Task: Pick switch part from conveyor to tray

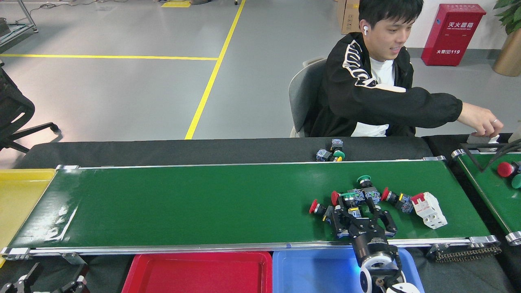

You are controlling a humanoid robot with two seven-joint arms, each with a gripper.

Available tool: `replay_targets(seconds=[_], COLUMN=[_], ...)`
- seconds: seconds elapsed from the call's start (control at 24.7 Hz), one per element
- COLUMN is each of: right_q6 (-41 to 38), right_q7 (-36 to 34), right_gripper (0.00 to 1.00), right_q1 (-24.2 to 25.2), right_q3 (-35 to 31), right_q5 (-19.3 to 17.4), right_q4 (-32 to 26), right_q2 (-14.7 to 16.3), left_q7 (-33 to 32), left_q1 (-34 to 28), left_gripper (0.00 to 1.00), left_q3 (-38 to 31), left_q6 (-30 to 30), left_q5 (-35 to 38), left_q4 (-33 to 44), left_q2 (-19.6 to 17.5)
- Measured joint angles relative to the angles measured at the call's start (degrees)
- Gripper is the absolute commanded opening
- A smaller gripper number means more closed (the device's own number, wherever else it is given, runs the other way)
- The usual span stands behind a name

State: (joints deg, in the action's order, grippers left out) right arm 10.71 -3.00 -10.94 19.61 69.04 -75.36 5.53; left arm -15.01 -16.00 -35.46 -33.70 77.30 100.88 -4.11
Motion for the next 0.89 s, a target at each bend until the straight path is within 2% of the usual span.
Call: replay_targets(seconds=[0.04, 0.08, 0.36, 0.49, 0.57, 0.65, 0.73, 0.77, 0.81, 0.85, 0.89], right_q6=[-0.48, -0.95, -4.92, -6.50, -8.38, -11.40, -16.01, -18.06, -19.75, -20.98, -21.40], right_q7=[-0.11, -0.18, 0.13, 0.95, 1.47, 1.89, 2.96, 3.60, 3.95, 4.26, 4.61], right_gripper=[0.07, 0.04, 0.02, 0.02, 0.02, 0.03, 0.06, 0.11, 0.28, 0.70, 1.00], right_q1=[-0.01, 0.00, 0.92, 1.86, 4.37, 7.73, 10.53, 11.16, 11.44, 11.58, 11.72], right_q3=[0.51, 0.83, 1.04, 0.99, 0.97, 1.02, 1.96, 3.34, 5.39, 7.54, 9.17], right_q5=[-0.04, -0.07, -0.36, -0.67, -0.75, -0.75, -0.52, -0.15, 0.34, 0.83, 1.14], right_q4=[-0.01, -0.01, -2.30, -7.27, -13.75, -20.29, -23.92, -24.29, -24.34, -24.26, -23.78], right_q2=[0.31, 0.52, 0.70, 0.71, 0.70, 0.70, 0.28, -0.55, -1.36, -1.92, -2.40], left_q7=[0.00, 0.00, 0.01, 0.01, 0.01, 0.01, 0.01, 0.01, 0.01, 0.01, 0.01], left_q1=[0.00, 0.00, -0.01, -0.01, -0.18, -0.13, 0.29, 0.85, 1.89, 3.15, 4.14], left_gripper=[1.00, 1.00, 1.00, 1.00, 1.00, 1.00, 1.00, 1.00, 1.00, 1.00, 1.00], left_q3=[0.01, 0.05, 0.13, 0.13, 0.14, 0.37, 1.58, 3.19, 5.68, 8.43, 10.63], left_q6=[0.00, 0.01, 0.06, 0.22, -0.25, -3.01, -5.95, -6.76, -7.46, -7.82, -8.14], left_q5=[0.00, 0.00, 0.00, 0.00, -0.21, -0.58, -0.60, -0.60, -0.58, -0.54, -0.53], left_q4=[-0.01, -0.02, -0.19, -0.17, -0.04, -0.02, -0.01, -0.01, -0.01, -0.01, -0.01], left_q2=[0.10, 0.11, 0.11, 0.11, 0.09, 0.10, 0.15, 0.15, 0.15, 0.13, 0.08])
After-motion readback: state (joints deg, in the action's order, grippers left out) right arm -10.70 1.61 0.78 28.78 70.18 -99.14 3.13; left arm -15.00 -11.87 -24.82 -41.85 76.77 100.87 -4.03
